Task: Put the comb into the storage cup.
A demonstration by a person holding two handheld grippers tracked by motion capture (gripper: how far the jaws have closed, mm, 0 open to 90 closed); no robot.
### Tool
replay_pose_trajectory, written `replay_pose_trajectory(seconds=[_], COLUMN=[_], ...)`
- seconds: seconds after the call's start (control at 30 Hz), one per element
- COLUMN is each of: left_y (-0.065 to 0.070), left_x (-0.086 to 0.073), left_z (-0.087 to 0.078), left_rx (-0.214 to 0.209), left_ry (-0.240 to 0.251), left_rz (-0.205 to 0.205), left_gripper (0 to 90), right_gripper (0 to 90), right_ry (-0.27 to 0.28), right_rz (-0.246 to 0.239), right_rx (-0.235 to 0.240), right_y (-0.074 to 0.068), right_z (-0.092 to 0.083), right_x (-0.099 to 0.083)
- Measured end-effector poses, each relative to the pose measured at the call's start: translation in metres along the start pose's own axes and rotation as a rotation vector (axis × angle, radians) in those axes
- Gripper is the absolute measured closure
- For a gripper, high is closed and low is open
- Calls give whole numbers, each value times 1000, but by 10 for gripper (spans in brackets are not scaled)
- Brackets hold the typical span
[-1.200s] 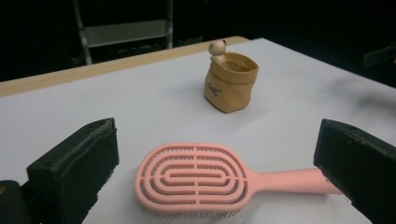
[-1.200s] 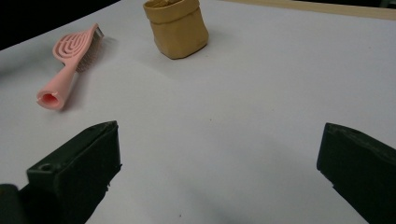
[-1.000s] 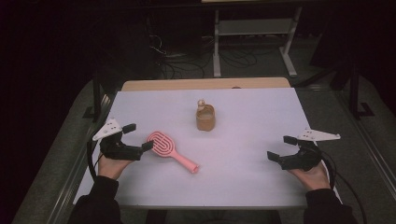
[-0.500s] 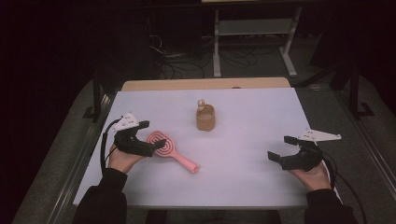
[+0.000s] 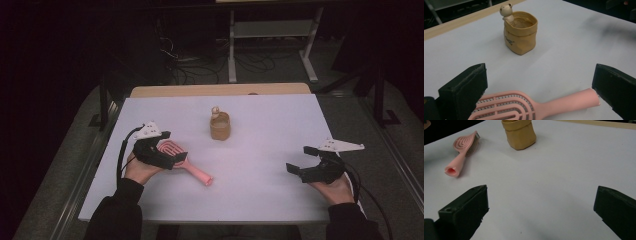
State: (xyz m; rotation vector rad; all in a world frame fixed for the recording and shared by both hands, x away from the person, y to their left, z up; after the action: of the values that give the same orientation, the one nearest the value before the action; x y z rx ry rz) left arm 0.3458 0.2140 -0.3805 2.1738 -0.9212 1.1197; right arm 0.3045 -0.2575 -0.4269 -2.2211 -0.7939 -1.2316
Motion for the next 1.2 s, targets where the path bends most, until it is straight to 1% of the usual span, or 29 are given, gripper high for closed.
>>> replay_pose_trajectory(seconds=[0.23,0.37,0.6,0.73,0.83,1.03,1.07,1.13,1.2], left_y=[3,6,10,12,14,17,18,20,21], left_x=[0,-1,-2,-3,-4,-5,-5,-6,-6], left_z=[12,19,27,33,37,44,45,46,48], left_rx=[-14,-35,-48,-69,-77,-104,-110,-101,-107], left_ry=[-27,-45,-64,-78,-90,-108,-110,-114,-125], left_rz=[14,16,21,32,37,51,57,69,78], left_gripper=[0,0,3,40,64,157,198,283,327], right_gripper=[0,0,0,0,0,0,0,0,0], right_ry=[-5,-9,-12,-17,-19,-19,-19,-20,-20], right_rz=[1,-3,-5,-10,-10,-9,-9,-9,-9], right_rx=[1,1,2,7,9,9,9,9,9], right_y=[0,-1,0,-1,-1,-1,-1,-1,-1], right_z=[0,0,0,1,2,1,1,1,1], right_x=[-1,-1,-2,-2,-2,-2,-2,-2,-2])
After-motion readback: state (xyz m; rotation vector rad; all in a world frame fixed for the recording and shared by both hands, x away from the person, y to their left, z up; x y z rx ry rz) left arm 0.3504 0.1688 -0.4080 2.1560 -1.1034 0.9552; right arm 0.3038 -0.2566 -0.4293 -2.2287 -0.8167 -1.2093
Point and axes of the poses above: each handheld gripper's, and its own axes: z roughly forward along the jaws, x roughly out of its top, y roughly to its right, the point moved 2 cm from there along z, roughly forward along the jaws, and after that the axes turned 5 degrees about -z, right-handed, at the moved point
